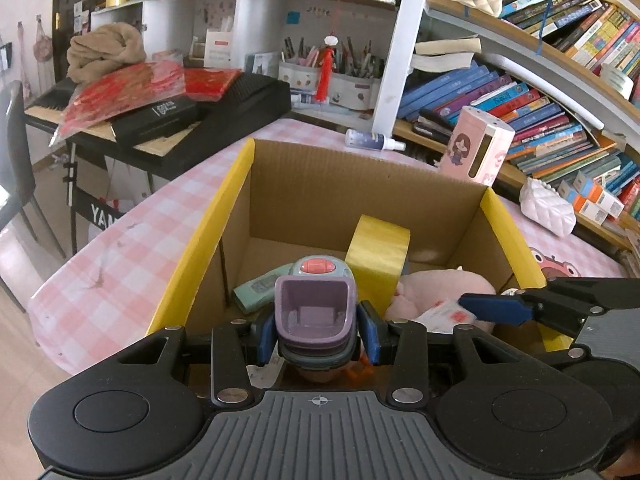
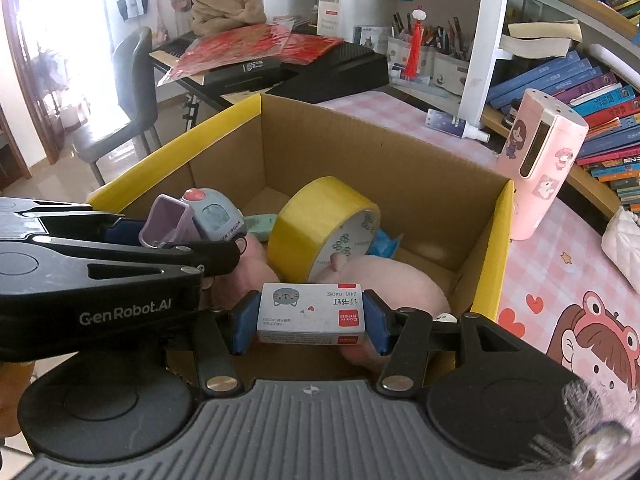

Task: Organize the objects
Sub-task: 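Lower both held items into the box and open both grippers, then raise both grippers out of the box and back over the table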

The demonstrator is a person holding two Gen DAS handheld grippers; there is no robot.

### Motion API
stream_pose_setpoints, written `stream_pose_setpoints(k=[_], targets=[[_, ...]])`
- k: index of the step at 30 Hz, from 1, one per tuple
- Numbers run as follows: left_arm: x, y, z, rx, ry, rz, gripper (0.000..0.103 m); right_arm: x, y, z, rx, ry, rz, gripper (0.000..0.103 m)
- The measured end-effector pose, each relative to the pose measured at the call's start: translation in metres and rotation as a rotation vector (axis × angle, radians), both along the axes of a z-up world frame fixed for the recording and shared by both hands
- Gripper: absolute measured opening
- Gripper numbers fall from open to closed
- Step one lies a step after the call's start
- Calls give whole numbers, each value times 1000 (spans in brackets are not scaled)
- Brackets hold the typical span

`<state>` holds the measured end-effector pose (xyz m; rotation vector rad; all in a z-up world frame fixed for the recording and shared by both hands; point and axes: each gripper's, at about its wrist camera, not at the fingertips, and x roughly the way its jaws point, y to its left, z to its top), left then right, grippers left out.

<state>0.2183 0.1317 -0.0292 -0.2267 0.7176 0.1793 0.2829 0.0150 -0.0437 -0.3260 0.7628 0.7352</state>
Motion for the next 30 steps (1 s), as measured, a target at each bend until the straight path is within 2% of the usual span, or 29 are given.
stream_pose_setpoints(k=[1, 2, 11, 17, 21, 25, 30], targets=[[-2, -1, 2, 11, -7, 3, 57, -2, 0, 1, -1, -13, -8, 61], [-5, -3, 4, 24, -21, 3, 61, -5, -1, 2, 2, -24, -12, 65], [-42, -14, 35, 55, -155, -32, 82, -47, -22, 25, 69, -135, -96, 69], [-72, -17, 53, 54, -216, -33, 87, -85, -46, 44, 113, -233, -213, 74], [-93, -21, 56, 72, -233, -31, 92, -109, -59, 49, 117, -254, -309, 82], [-113, -23, 50, 86, -209, -42, 96, -131, -72, 43, 99, -237, -425, 88], [-134, -26, 39, 79, -167, -69, 96, -160, -87, 30, 89, -185, -555, 90]])
